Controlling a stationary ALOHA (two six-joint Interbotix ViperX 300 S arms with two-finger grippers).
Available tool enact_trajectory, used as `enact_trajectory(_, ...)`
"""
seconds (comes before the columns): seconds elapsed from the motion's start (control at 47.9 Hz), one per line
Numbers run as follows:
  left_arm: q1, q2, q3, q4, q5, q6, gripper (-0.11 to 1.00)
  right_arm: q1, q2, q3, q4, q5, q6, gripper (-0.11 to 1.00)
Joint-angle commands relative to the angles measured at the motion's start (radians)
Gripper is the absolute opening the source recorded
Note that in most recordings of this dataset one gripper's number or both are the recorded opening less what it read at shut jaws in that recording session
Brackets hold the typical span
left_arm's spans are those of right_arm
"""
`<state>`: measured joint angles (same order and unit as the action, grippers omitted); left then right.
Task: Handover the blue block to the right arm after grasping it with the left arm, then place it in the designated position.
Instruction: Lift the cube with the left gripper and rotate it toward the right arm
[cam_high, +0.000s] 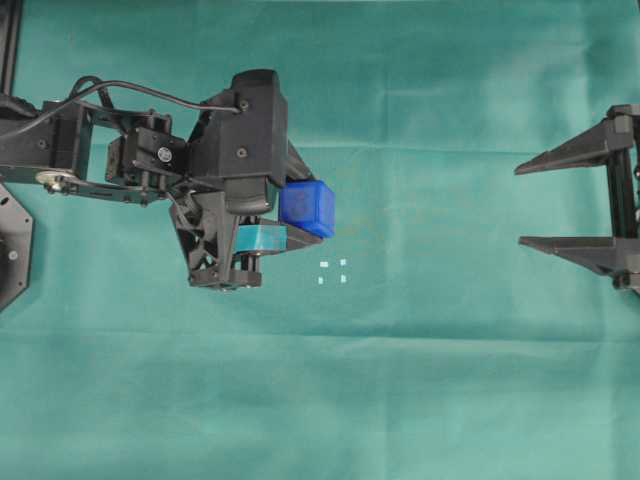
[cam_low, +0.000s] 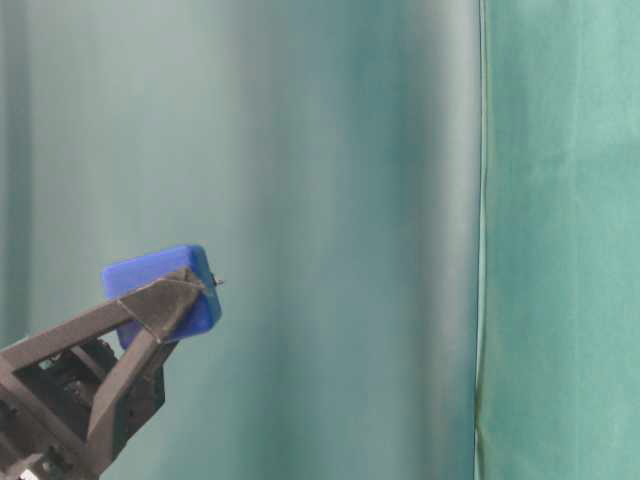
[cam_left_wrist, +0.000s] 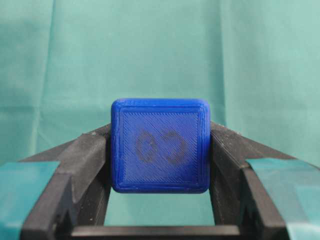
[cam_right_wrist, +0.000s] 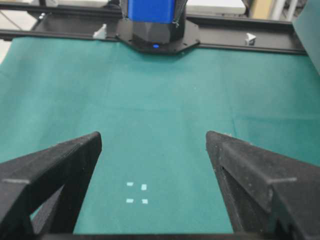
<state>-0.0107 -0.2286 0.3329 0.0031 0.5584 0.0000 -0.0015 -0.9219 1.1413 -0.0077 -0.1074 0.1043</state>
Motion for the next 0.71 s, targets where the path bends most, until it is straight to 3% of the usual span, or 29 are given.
enact_trajectory(0.0, 0.0, -0.025, -0.02, 0.003, -0.008, 0.002, 0.46, -0.002, 0.005, -0.021, -0.002, -0.005, -0.002, 0.93)
enact_trajectory(0.501, 0.0, -0.028, -0.014, 0.003, -0.02, 0.0, 0.46, 0.0, 0.005, -0.025, -0.002, -0.005, -0.003, 0.93)
enact_trajectory(0.689, 0.0, -0.067, 0.041, 0.003, -0.109, 0.0, 0.46, -0.002, 0.002, -0.023, -0.006, -0.005, -0.005, 0.93)
